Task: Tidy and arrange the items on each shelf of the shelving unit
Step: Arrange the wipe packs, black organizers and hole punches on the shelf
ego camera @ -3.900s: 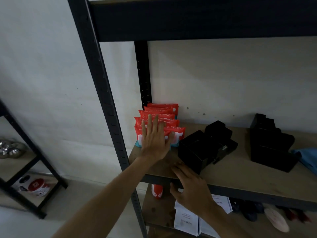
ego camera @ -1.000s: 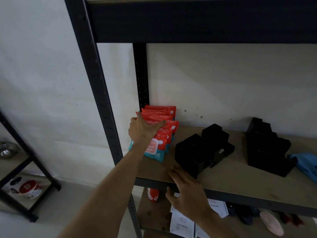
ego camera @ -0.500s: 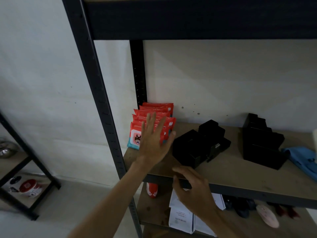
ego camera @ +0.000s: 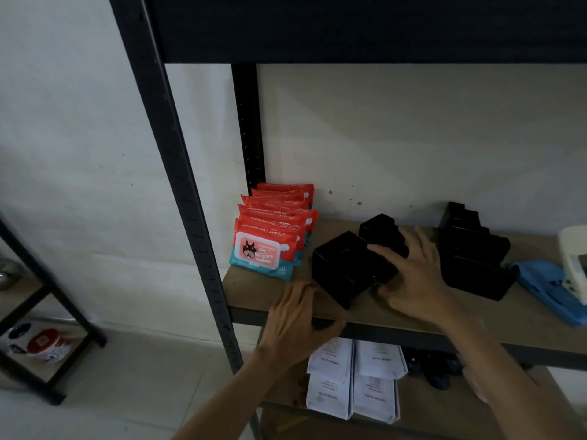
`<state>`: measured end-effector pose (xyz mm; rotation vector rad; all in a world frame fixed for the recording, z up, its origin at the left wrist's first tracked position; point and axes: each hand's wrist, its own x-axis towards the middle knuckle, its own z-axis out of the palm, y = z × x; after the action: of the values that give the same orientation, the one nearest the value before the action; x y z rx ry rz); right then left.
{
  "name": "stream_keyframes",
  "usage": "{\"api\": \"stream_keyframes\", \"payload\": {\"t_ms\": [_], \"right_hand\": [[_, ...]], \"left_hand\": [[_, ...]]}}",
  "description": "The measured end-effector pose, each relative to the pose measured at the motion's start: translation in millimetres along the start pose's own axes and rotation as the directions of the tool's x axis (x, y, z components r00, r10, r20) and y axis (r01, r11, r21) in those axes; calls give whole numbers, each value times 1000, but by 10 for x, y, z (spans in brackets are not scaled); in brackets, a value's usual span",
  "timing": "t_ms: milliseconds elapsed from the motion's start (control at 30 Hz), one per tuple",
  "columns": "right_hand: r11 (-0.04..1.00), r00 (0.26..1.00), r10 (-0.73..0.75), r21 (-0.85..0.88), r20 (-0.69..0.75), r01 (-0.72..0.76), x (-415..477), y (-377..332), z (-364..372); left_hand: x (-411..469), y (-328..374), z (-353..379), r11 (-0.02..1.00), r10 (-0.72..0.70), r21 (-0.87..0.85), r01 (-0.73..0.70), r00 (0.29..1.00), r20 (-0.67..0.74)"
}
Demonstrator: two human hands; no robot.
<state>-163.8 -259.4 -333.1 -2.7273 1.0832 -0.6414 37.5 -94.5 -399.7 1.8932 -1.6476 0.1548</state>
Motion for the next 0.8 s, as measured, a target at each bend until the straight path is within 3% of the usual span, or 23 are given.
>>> {"api": "stream_keyframes", "payload": {"t_ms": [67,200,367,800], "right_hand": [[999,991,-28,21,132,26,107,127,-24],[990,980,-109,102,168,93,247,137,-41],[988,978,-104,-95,182,123,461,34,-38],[988,974,57,-153,218,-24,751,-55,-69]], "left_hand": [[17,14,13,998,-29,57,25,997,69],[36,-4,82,981,-24,192,-7,987,159],[46,-14,78,981,-31,192,-7,980,195],[49,24,16,976,-37,215,-15,971,235]]}}
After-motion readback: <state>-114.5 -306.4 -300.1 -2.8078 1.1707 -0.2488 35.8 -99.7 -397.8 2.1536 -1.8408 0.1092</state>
